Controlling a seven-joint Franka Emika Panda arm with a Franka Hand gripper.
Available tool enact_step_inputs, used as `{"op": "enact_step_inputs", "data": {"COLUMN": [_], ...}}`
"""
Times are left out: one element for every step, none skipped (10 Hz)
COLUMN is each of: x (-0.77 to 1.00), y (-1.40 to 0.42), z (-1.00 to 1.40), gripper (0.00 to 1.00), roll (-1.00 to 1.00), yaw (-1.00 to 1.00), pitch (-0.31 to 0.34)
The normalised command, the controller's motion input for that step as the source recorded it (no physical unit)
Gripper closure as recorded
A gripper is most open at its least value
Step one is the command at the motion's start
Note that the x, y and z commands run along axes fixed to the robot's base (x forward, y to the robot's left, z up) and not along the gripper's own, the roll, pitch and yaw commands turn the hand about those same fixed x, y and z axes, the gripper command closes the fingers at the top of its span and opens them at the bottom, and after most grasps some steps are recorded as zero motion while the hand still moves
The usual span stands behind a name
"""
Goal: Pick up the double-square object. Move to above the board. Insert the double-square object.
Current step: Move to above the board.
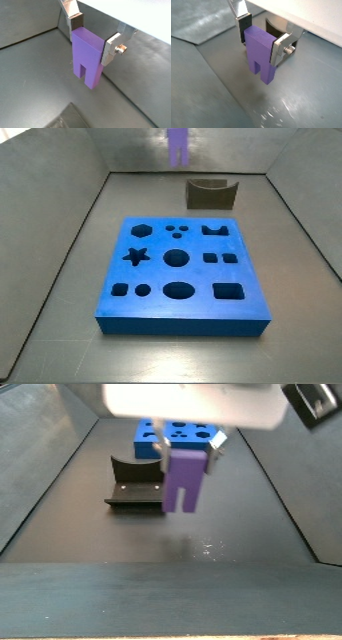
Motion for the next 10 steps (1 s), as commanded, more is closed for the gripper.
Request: {"op": "enact_step_inputs", "data": {"x": [0.48,0.45,0.43,0.41,0.38,0.35,0.31,0.29,0.23,0.18], "y": [0.10,0.10,0.09,0.09,0.09,0.08,0.08,0.07,0.06,0.05], "z": [1.00,1.00,1.00,1.00,1.00,1.00,1.00,1.00,0.96,0.85], "gripper": [1.00,1.00,1.00,1.00,1.00,1.00,1.00,1.00,1.00,1.00], "roll": [-0.07,-0.07,-0.07,-0.07,-0.08,-0.08,-0.09,-0.09,-0.09,-0.09], "yaw": [-0.06,-0.05,-0.04,-0.04,-0.04,-0.03,-0.03,-0.03,-0.03,-0.03], "pitch": [0.082,0.080,0.086,0.090,0.095,0.094,0.101,0.098,0.097,0.097]}}
